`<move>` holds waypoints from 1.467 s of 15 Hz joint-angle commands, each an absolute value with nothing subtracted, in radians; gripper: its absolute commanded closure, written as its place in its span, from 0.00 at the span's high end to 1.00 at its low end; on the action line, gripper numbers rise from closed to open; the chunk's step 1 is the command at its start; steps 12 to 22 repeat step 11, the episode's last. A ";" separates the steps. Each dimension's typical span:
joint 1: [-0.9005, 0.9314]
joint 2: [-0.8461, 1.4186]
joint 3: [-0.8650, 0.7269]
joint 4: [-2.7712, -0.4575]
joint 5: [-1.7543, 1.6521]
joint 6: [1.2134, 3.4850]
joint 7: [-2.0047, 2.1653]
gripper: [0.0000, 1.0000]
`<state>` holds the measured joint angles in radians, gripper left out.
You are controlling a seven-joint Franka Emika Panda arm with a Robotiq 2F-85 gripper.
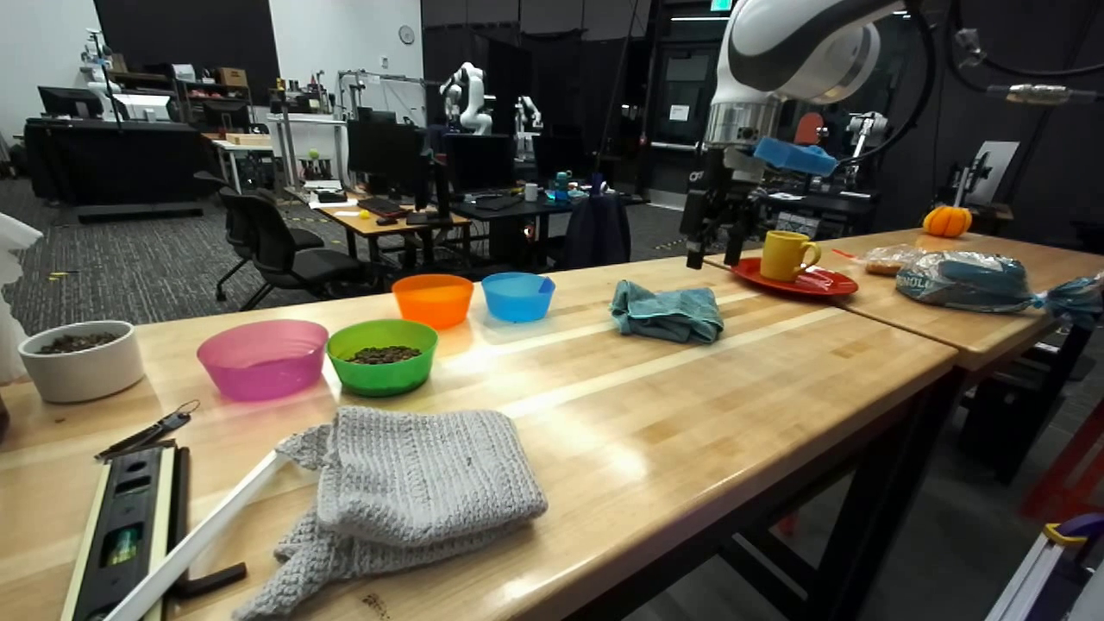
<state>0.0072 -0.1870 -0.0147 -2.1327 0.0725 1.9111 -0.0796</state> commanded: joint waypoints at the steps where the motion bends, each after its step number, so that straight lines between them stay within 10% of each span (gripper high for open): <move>1: 0.003 -0.276 -0.027 -2.204 0.065 1.885 -0.149 1.00; 22: 0.011 -0.372 -0.050 -2.296 0.078 1.848 -0.255 1.00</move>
